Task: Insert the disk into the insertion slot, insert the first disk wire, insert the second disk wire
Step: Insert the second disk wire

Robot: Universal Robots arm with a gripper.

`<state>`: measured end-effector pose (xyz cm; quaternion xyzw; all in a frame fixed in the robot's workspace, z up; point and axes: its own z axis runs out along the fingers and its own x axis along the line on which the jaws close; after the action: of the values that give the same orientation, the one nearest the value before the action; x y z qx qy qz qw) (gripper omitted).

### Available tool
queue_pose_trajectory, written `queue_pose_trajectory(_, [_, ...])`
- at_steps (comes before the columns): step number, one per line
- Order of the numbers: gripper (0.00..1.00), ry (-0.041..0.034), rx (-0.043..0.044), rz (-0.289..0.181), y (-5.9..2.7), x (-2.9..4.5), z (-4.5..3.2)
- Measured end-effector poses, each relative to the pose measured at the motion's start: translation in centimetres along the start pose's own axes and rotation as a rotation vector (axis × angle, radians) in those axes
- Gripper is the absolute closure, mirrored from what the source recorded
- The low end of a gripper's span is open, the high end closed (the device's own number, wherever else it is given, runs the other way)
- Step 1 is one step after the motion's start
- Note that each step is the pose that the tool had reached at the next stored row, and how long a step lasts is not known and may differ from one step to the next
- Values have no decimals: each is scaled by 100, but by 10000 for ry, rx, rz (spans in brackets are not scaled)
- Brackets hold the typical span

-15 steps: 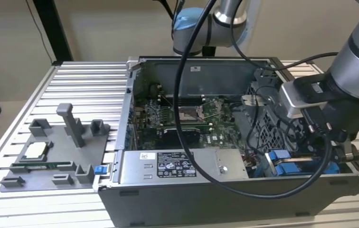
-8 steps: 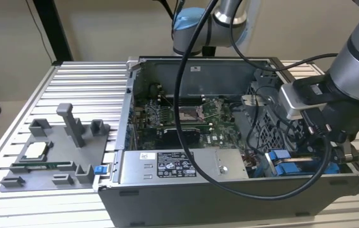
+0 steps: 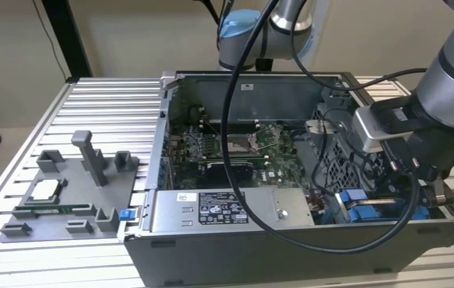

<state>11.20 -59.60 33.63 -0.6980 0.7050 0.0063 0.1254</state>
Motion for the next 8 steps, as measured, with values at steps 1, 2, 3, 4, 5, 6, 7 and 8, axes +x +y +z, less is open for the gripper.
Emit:
queue_pose_trajectory(1, [100, 0, 3, -4, 1, 1, 4])
queue_pose_trajectory(2, [100, -12, 7, -6, 1, 1, 12])
queue_pose_trajectory(3, [100, -14, 8, -5, 3, 2, 15])
queue_pose_trajectory(4, [100, -11, 8, -6, 3, 2, 14])
queue_pose_trajectory(5, [100, -6, 9, -6, 3, 1, 12])
queue_pose_trajectory(6, [100, -6, 9, -6, 3, 0, 12])
queue_pose_trajectory(7, [100, -3, 8, -7, 3, 0, 12])
queue_pose_trajectory(8, [100, -5, 9, -6, 3, 0, 16])
